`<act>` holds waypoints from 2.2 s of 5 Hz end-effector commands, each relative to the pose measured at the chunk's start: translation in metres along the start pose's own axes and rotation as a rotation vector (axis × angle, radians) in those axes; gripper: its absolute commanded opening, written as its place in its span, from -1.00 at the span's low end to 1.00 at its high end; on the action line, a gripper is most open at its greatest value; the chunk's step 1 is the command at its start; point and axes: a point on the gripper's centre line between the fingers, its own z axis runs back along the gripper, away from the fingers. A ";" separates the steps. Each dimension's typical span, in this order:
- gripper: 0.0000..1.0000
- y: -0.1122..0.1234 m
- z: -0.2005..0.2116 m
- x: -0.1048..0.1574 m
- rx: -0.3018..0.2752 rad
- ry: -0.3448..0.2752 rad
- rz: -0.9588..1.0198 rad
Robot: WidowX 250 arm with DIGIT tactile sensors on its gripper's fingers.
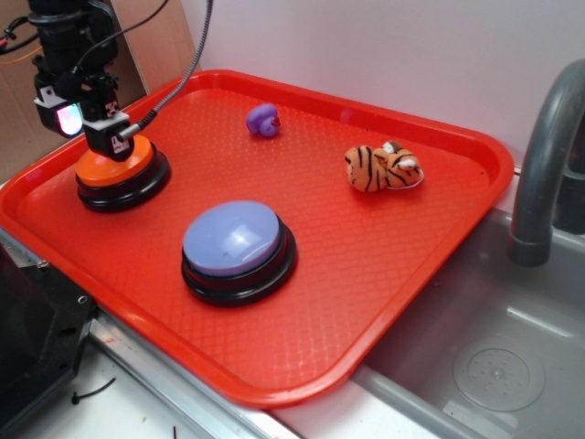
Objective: Push the orange button.
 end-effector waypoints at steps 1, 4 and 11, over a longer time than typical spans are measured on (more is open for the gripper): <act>1.00 -0.002 -0.027 0.010 0.040 0.021 -0.034; 1.00 0.002 0.031 0.014 0.030 -0.072 -0.004; 1.00 0.015 0.095 0.005 0.028 -0.140 0.047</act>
